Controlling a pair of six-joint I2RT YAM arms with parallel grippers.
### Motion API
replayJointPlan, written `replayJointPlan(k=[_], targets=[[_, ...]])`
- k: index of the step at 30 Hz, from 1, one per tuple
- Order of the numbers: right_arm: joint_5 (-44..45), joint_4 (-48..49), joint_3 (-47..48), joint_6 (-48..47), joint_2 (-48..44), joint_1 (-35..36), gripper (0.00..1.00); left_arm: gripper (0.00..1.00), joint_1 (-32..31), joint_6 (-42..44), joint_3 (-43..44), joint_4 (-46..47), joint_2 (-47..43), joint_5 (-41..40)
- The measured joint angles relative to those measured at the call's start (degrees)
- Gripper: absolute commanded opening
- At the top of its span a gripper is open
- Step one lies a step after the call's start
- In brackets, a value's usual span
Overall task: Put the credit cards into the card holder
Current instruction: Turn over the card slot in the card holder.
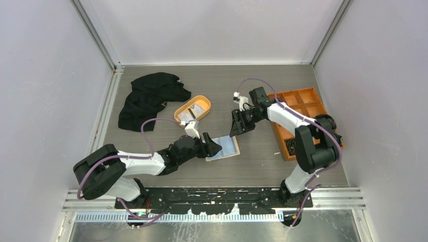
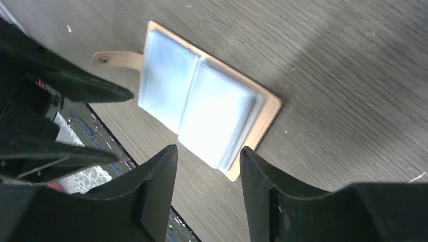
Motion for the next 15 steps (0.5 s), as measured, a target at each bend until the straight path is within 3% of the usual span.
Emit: replayJointPlan(k=[4, 15], targets=[[0.28, -0.02, -0.28, -2.84, -3.26, 1.99, 0.54, 0.62, 0.0, -0.07, -1.97, 0.35, -0.63, 0.0], [6.8, -2.51, 0.28, -4.22, 4.26, 7.69, 0.52, 0.62, 0.0, -0.28, -4.17, 1.53, -0.15, 0.0]])
